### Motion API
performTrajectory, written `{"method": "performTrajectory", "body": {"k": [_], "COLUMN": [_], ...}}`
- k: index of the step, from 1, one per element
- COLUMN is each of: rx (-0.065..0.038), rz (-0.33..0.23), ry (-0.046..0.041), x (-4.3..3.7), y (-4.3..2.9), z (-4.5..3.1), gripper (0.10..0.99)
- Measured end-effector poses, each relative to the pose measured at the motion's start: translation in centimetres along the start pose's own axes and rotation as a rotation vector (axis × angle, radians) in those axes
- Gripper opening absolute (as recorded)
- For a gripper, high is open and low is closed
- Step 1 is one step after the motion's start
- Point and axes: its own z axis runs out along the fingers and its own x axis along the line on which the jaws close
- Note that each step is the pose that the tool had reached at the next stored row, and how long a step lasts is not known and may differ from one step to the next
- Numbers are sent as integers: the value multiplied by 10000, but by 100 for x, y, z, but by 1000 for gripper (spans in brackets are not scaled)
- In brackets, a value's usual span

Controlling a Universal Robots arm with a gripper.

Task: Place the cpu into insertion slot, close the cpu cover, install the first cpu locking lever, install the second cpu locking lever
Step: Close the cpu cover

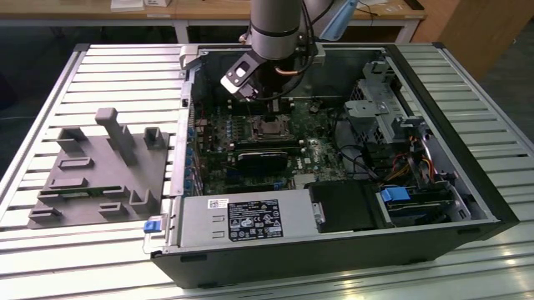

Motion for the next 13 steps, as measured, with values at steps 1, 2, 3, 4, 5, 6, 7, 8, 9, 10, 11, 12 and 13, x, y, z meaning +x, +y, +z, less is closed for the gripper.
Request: {"method": "performTrajectory", "body": {"k": [1, 2, 3, 4, 5, 6, 7, 8, 9, 10, 11, 12, 13], "rx": [8, 15, 23, 30, 37, 44, 51, 58, 66, 73, 81, 88, 95], "rz": [-184, -364, -544, -723, -902, -1082, -1262, -1442, -1627, -1817, -1998, -2177, -2356], "ry": [5, 10, 15, 20, 25, 31, 36, 42, 46, 52, 57, 63, 68], "x": [0, 0, 0, 0, 0, 0, 0, 0, 0, 0, 0, 0, -1], "y": [0, 0, 0, 0, 0, 0, 0, 0, 0, 0, 0, 0, 0], "z": [0, 0, 0, 1, 1, 1, 1, 1, 1, 2, 2, 2, 2], "gripper": [102, 102, 102, 102, 102, 102, 102, 102, 102, 102, 102, 102, 102]}}
